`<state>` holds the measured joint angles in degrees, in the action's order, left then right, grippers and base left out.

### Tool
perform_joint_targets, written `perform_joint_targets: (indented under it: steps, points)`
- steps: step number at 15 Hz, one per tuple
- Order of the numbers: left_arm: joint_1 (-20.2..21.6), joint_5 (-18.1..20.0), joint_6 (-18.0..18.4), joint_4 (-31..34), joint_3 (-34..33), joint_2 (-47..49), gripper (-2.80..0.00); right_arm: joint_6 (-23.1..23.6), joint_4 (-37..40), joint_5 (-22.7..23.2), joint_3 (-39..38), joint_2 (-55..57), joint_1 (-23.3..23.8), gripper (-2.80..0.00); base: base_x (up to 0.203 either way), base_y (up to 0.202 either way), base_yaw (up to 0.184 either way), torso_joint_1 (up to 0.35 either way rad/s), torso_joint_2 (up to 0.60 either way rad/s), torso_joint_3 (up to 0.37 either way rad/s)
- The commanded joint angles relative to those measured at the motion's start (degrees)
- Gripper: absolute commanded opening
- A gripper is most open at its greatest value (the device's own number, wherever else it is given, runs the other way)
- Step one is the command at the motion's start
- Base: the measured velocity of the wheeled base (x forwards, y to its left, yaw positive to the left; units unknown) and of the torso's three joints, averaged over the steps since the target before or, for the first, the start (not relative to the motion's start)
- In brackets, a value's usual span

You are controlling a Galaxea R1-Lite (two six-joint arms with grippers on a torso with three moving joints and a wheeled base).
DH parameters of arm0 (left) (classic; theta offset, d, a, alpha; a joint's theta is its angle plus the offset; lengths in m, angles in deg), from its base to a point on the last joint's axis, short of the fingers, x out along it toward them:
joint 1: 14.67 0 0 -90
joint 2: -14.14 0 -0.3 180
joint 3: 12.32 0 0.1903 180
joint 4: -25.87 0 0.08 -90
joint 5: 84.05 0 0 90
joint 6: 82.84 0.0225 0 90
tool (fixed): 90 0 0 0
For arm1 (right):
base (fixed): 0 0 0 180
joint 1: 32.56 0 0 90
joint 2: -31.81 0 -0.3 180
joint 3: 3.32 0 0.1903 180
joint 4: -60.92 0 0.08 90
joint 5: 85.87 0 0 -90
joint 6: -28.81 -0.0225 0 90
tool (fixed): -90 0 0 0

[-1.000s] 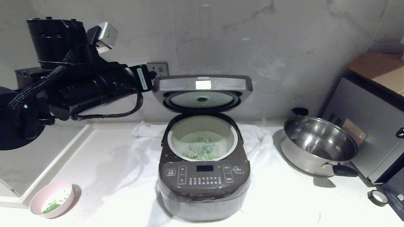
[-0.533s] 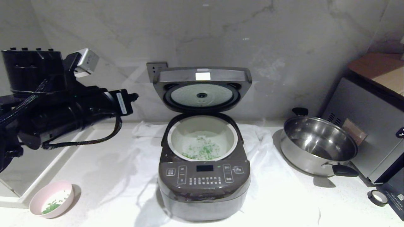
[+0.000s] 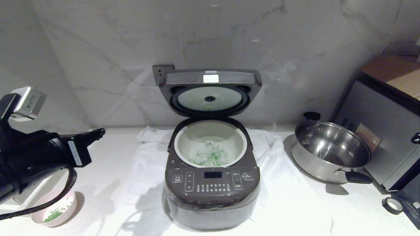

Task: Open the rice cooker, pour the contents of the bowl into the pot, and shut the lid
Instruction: Turn on the tap

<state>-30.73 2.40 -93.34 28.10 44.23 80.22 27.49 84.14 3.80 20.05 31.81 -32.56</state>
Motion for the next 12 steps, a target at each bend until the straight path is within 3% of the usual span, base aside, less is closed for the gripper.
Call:
perform_joint_targets:
  steps: [1,7,12]
  points:
    - [0.2,-0.1,0.1,-0.1,-4.9,-8.9,-2.8,0.0,0.0,0.0,0.0,0.0,0.0,-2.8,0.0,0.0,0.0,0.0,0.0,0.0]
    - [1.3,-0.6,3.3,0.5,-15.4,-21.2,-2.8,0.0,0.0,0.0,0.0,0.0,0.0,-2.8,0.0,0.0,0.0,0.0,0.0,0.0]
    - [2.1,-0.7,4.0,2.3,-18.1,-31.6,-2.8,0.0,0.0,0.0,0.0,0.0,0.0,-2.8,0.0,0.0,0.0,0.0,0.0,0.0]
